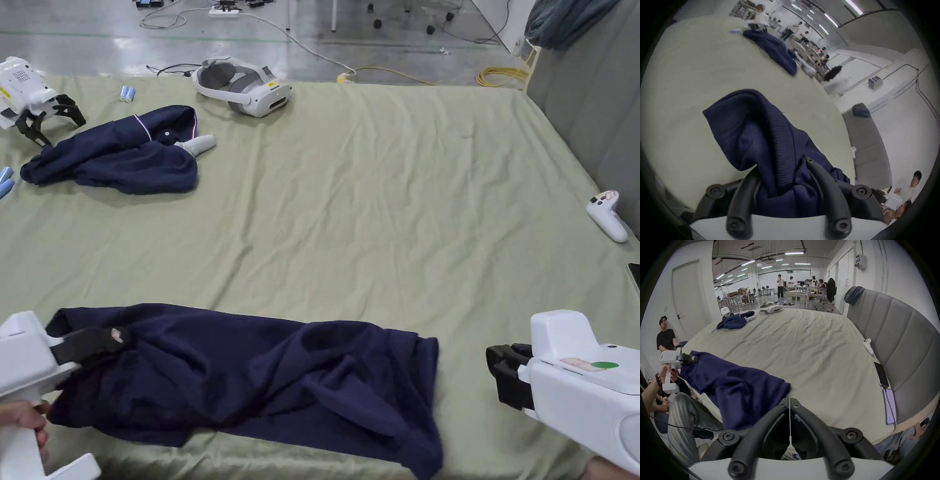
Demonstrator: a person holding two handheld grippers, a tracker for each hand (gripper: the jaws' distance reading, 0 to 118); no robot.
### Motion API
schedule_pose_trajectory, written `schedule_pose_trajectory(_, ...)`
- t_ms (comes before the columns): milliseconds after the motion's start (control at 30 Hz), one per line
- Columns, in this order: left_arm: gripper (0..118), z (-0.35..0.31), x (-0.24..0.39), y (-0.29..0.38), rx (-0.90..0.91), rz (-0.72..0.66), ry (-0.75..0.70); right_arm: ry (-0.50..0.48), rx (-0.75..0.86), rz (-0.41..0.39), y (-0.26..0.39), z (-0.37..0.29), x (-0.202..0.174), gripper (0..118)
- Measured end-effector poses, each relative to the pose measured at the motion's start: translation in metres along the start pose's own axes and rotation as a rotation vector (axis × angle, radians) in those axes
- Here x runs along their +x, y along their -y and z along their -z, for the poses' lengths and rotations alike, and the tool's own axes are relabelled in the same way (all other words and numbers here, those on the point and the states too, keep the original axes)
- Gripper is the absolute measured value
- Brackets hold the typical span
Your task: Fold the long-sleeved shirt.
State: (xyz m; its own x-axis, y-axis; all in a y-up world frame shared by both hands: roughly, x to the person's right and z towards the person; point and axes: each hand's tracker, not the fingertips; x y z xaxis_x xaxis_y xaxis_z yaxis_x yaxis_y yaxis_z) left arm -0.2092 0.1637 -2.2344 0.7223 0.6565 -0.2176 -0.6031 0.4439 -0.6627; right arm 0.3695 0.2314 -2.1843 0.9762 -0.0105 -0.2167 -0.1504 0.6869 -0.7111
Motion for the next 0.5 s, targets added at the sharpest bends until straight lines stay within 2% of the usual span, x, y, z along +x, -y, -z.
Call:
schedule_pose_trajectory(100, 29, -0.018, 0.005, -0.005, -0.008, -0.033, 0.021, -0.010, 0.006, -0.007, -0.003, 0.005, -0.002, 0)
schedule_pose_trajectory(200, 29, -0.032, 0.064, 0.014, 0.003, 0.057, 0.075, -0.022, 0.010, -0.007, -0.003, 0.006, -0.004, 0)
schedule_pose_trajectory(233, 29, -0.035, 0.087, 0.022, 0.002, 0.098, 0.090, -0.025, 0.011, -0.007, -0.002, 0.009, -0.002, 0)
schedule_pose_trajectory(267, 29, -0.020, 0.072, 0.012, 0.001, 0.153, 0.080, -0.026, 0.012, -0.007, -0.001, 0.009, -0.002, 0)
schedule_pose_trajectory(433, 29, 0.002, 0.192, 0.081, 0.006, 0.499, -0.073, -0.024, 0.014, 0.005, 0.004, 0.005, 0.004, 0)
schedule_pose_trajectory(500, 29, 0.029, 0.220, 0.109, -0.044, 0.552, -0.067, -0.020, 0.016, 0.014, 0.009, 0.002, 0.008, 0)
